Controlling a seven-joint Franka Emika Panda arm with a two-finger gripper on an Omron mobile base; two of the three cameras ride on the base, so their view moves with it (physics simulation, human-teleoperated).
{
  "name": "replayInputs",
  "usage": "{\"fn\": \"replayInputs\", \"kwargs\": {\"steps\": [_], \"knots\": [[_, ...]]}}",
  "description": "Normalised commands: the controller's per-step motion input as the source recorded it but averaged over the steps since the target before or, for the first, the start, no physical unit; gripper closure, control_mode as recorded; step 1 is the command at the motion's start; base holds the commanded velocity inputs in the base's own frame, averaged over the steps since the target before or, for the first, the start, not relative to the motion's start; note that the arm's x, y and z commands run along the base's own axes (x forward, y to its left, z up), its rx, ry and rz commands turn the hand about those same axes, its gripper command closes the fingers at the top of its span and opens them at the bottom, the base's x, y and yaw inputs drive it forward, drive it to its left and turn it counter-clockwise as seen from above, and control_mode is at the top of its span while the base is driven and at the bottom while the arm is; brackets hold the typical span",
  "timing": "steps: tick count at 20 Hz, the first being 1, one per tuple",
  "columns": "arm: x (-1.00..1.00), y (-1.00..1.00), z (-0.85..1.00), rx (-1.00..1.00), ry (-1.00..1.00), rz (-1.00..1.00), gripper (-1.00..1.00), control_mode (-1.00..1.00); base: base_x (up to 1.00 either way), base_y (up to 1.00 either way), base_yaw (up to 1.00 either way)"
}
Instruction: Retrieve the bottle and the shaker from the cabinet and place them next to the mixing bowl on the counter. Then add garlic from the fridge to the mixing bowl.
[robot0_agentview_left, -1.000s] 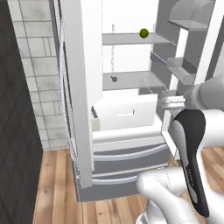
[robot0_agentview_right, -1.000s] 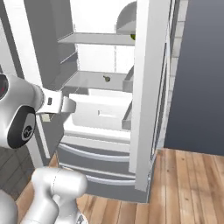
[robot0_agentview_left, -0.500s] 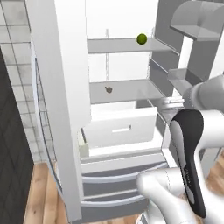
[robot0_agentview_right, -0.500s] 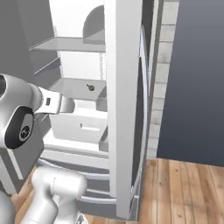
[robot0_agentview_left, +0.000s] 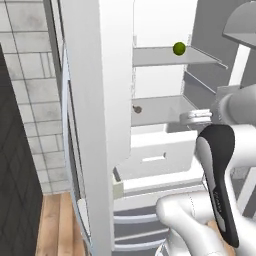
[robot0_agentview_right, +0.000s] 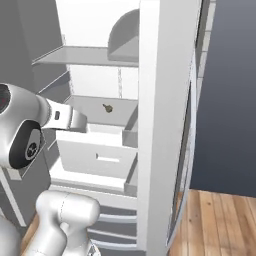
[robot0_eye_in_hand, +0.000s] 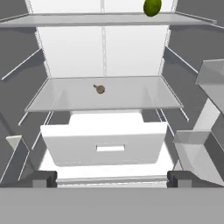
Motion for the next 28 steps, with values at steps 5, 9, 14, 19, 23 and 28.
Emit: {"fn": "replayInputs", "kwargs": {"steps": [5, 9, 14, 19, 23, 28], "knots": [[0.0, 0.0, 0.0, 0.0, 0.0, 0.0, -1.0, 1.0, 0.69, -0.03, -0.08], [0.0, 0.0, 0.0, 0.0, 0.0, 0.0, -1.0, 1.0, 0.86, -0.2, -0.06], [0.0, 0.0, 0.0, 0.0, 0.0, 0.0, -1.0, 1.0, 0.59, 0.0, -0.03], [0.0, 0.0, 0.0, 0.0, 0.0, 0.0, -1.0, 1.0, 0.01, 0.0, 0.0], [0.0, 0.0, 0.0, 0.0, 0.0, 0.0, -1.0, 1.0, 0.0, 0.0, 0.0], [0.0, 0.0, 0.0, 0.0, 0.0, 0.0, -1.0, 1.0, 0.11, -0.01, 0.0]]}}
